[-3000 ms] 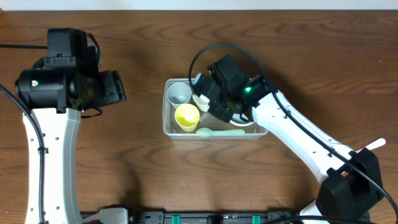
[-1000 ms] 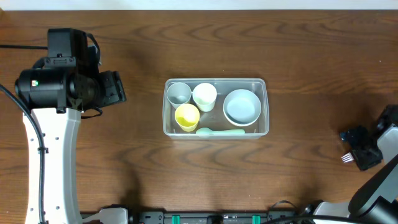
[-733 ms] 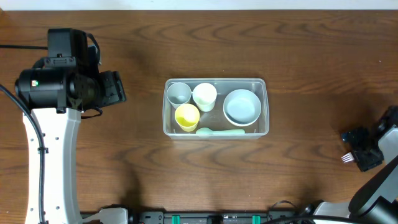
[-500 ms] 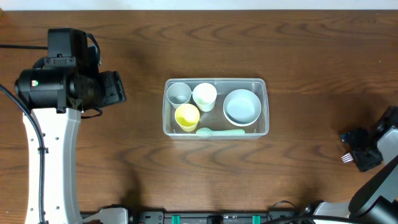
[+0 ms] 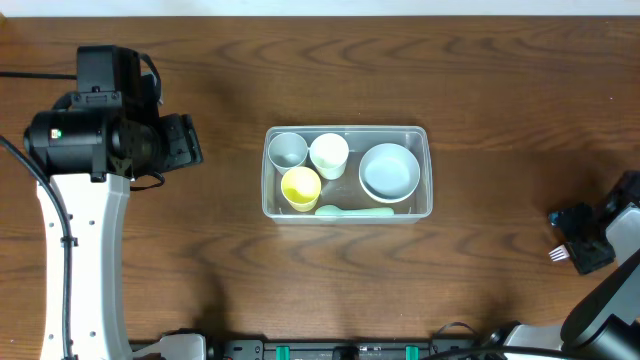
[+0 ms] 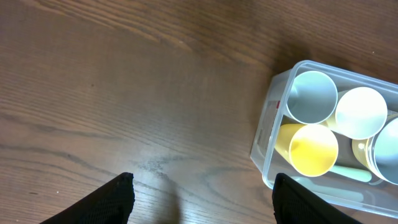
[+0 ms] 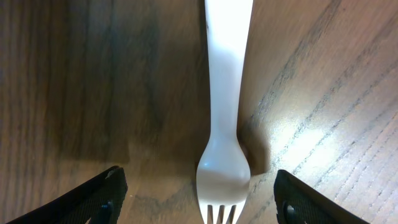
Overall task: Pack container
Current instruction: 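Lower the right gripper to the white fork and grasp it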
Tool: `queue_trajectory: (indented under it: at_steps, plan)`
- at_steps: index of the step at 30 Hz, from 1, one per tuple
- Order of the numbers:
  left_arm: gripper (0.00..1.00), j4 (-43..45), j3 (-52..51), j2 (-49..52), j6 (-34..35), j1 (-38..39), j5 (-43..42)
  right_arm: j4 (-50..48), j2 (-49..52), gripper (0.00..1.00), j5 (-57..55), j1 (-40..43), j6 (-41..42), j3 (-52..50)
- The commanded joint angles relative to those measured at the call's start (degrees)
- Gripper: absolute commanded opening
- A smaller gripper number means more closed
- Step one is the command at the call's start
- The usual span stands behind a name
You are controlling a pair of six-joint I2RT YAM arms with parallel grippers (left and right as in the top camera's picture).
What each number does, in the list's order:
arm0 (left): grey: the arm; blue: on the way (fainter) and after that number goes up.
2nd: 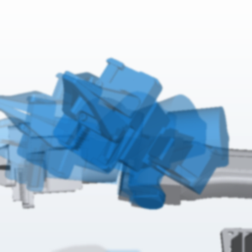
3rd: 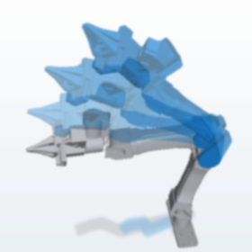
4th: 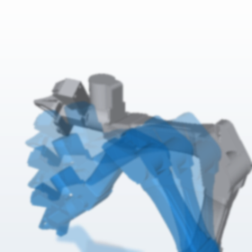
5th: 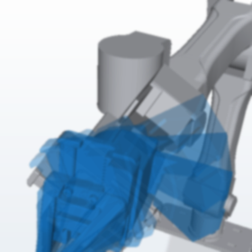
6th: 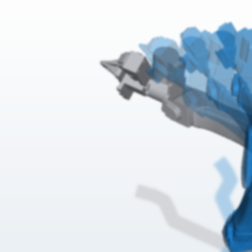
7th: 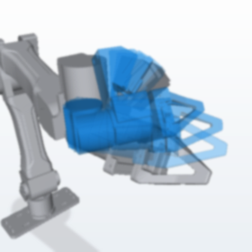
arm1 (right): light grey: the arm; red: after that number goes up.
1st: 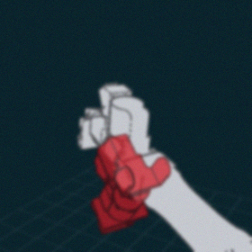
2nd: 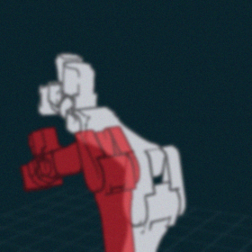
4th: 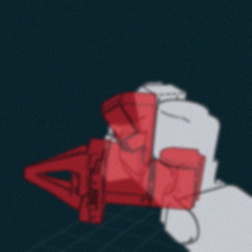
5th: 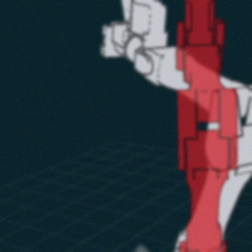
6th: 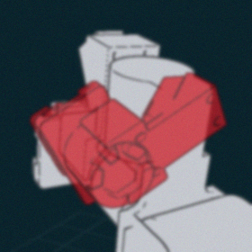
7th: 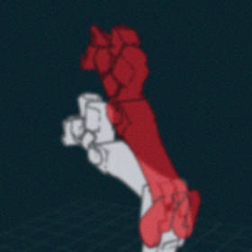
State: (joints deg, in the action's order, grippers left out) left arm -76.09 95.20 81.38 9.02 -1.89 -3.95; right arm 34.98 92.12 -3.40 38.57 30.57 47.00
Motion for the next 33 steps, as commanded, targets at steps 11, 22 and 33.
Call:
queue_trajectory:
  at_steps: [11,22,33]
  plan:
    - [0.72,-0.2,-0.5,0.4,0.1,-0.3,0.0,-0.4,5.2,0.77,-0.7,0.9,0.7,-0.9]
    - [0.72,-0.2,-0.5,0.4,0.1,-0.3,0.0,0.1,5.3,0.75,-0.6,0.9,0.7,-0.9]
    - [0.72,-0.2,-0.5,0.4,0.1,-0.3,0.0,0.4,5.3,0.53,-0.6,0.9,0.7,-0.9]
